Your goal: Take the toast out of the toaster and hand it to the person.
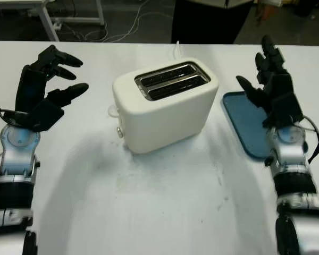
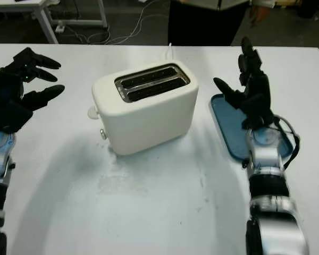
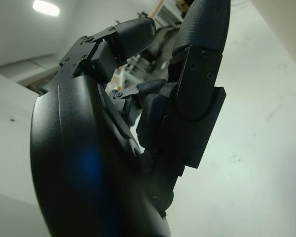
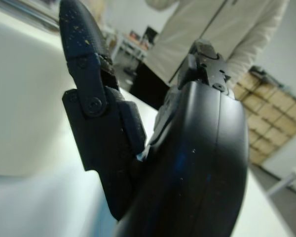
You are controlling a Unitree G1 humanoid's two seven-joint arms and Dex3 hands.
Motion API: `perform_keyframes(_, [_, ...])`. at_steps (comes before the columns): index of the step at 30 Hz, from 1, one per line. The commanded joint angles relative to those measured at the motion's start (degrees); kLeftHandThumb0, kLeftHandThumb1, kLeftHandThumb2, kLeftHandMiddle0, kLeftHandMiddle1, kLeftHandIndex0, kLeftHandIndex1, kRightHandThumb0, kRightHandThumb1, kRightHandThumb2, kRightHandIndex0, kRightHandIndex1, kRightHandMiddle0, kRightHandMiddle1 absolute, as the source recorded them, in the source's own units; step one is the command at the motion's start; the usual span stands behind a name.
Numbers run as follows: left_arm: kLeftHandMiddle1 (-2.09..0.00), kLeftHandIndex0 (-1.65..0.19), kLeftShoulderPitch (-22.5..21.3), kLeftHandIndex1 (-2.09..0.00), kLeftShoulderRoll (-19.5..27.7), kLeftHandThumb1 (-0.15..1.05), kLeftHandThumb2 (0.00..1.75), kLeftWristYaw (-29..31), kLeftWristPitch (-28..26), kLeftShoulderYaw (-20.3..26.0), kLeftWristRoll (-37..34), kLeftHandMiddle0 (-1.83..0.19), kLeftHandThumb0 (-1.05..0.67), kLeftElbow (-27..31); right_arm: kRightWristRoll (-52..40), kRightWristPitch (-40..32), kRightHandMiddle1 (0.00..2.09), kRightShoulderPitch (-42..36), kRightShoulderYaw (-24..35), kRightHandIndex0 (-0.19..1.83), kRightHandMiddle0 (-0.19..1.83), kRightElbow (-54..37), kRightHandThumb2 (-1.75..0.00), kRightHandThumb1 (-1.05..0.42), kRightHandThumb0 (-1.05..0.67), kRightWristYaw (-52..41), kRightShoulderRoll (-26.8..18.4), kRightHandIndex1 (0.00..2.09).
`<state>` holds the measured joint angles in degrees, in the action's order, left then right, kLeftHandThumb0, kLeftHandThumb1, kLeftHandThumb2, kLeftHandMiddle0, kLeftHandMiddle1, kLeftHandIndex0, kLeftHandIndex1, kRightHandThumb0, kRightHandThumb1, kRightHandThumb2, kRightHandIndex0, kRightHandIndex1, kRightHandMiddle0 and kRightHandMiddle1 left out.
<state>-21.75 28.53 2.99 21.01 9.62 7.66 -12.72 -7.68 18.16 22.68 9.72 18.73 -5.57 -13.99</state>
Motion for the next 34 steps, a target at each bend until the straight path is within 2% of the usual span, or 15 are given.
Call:
perform_keyframes(1, [-1.28, -0.37, 2.3, -1.15, -1.3, 0.92, 0.17, -1.2, -0.5, 0.2, 0.7, -0.43, -0.85, 2.2, -0.5, -2.7, 0.0, -5.1, -0.3, 0.0, 0.0, -6.7, -0.07, -0.92, -0.69, 2.3, 3.1, 0.0])
perform_keyframes(5, [-1.27, -0.34, 8.1, -1.14, -6.2, 0.92, 0.17, -4.0, -2.2, 0.5, -0.6, -0.4, -0.85, 7.4, 0.1, -7.4, 0.04, -13.6, -1.5, 0.06, 0.08, -17.3, -0.15, -0.92, -0.61, 4.4, 6.6, 0.03])
perform_keyframes(10, [-1.28, -0.21, 15.2, -1.16, -13.2, 0.92, 0.19, -8.1, -4.4, 0.6, 0.0, -0.26, -0.89, 13.3, -0.8, -9.0, 0.05, -20.1, -2.5, 0.1, 0.13, -22.7, -0.2, -0.92, -0.55, 3.5, 8.9, 0.05])
perform_keyframes(14, [-1.37, -0.02, 17.4, -1.22, -17.2, 0.92, 0.23, -9.5, -1.5, 0.3, -1.5, -0.03, -0.92, 13.4, 2.7, -13.6, 0.05, -23.8, -5.3, 0.14, 0.17, -25.2, -0.25, -0.92, -0.61, 6.0, 10.9, 0.06])
perform_keyframes(17, [-1.33, 0.0, 18.5, -1.16, -20.0, 0.92, 0.24, -9.5, 1.0, -0.3, -3.0, 0.0, -0.93, 11.8, 3.1, -15.9, 0.03, -25.3, -6.7, 0.13, 0.16, -25.3, -0.27, -0.92, -0.62, 6.9, 12.9, 0.04])
perform_keyframes(20, [-1.28, 0.0, 19.6, -1.1, -22.6, 0.92, 0.36, -10.6, 0.4, -1.5, -2.1, 0.0, -0.99, 11.4, 2.7, -15.3, 0.03, -26.5, -8.2, 0.14, 0.17, -24.3, -0.26, -0.92, -0.59, 5.8, 14.1, 0.04])
perform_keyframes(23, [-1.23, 0.0, 19.6, -1.05, -23.4, 0.92, 0.48, -11.0, 0.2, -2.6, -0.4, 0.0, -1.04, 10.2, 4.5, -18.3, 0.02, -27.1, -9.8, 0.13, 0.15, -25.6, -0.25, -0.92, -0.56, 5.4, 13.1, 0.03])
perform_keyframes(25, [-1.2, 0.0, 19.8, -1.01, -23.1, 0.92, 0.53, -10.3, -0.3, -3.3, 0.2, 0.0, -1.04, 9.1, 6.5, -20.4, 0.02, -26.8, -10.5, 0.15, 0.17, -25.7, -0.22, -0.92, -0.6, 6.0, 12.6, 0.04])
perform_keyframes(29, [-1.29, 0.0, 20.4, -1.09, -21.5, 0.92, 0.6, -9.0, -3.8, -5.0, 2.9, 0.0, -1.05, 8.4, 8.1, -24.8, 0.02, -26.5, -10.6, 0.16, 0.17, -26.7, -0.2, -0.92, -0.62, 6.9, 12.8, 0.04])
perform_keyframes(34, [-1.36, 0.0, 18.8, -1.18, -20.6, 0.92, 0.57, -6.2, -3.7, -5.1, 0.2, 0.0, -1.05, 6.0, 8.2, -21.8, 0.02, -26.1, -9.6, 0.17, 0.19, -23.7, -0.15, -0.92, -0.62, 7.2, 13.5, 0.03])
